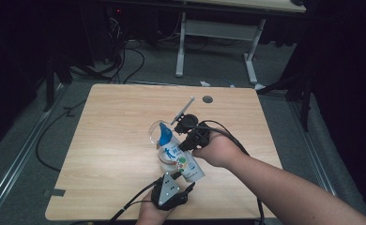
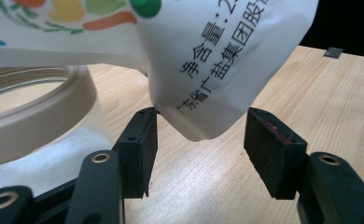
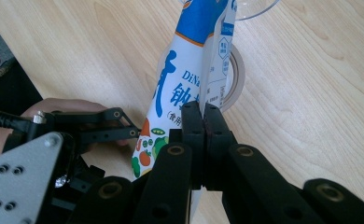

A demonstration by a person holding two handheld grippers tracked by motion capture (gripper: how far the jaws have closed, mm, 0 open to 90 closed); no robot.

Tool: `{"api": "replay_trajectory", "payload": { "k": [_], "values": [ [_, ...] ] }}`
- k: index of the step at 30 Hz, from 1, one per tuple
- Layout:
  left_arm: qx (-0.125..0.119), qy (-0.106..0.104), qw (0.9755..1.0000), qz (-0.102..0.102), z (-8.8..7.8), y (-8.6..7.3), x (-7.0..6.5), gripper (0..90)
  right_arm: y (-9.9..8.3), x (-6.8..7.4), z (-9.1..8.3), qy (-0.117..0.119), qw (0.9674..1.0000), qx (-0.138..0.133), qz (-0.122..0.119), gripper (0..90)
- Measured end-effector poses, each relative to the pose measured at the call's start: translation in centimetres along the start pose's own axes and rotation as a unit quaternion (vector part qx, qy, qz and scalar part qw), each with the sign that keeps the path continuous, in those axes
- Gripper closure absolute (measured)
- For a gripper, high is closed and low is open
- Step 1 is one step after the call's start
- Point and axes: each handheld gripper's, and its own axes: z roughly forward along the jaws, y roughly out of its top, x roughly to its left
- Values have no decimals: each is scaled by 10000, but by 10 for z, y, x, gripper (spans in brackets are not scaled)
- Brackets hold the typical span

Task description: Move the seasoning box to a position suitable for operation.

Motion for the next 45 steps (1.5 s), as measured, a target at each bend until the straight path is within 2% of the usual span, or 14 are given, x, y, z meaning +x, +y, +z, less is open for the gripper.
{"api": "replay_trajectory", "payload": {
  "k": [4,14,21,25,29,34,40,44,45],
  "values": [
    [-35,26,10000,32,-7,-2,5,453,0,-1,-1,18,10000,-13,-9,898],
    [-33,191,9998,-108,-20,-6,21,457,-3,-5,-1,-3,10000,-33,34,899],
    [-51,370,9990,-226,-29,-9,38,460,-4,-4,0,12,10000,-28,50,898],
    [-31,466,9985,-278,-35,-13,47,461,-5,-6,-1,8,10000,-22,31,898],
    [65,548,9982,-243,-41,-20,54,464,-8,-7,-3,12,9999,-71,102,898],
    [55,728,9970,-240,-49,-23,63,468,-14,-10,-5,-43,9998,-102,166,898],
    [34,903,9952,-368,-56,-23,74,475,-26,-18,-5,-54,9994,-135,308,898],
    [114,1072,9937,-293,-60,-24,83,492,-34,-25,-5,-116,9991,-126,381,898],
    [109,1068,9936,-341,-61,-24,85,493,-36,-28,-4,-158,9990,-113,409,899]
  ]
}}
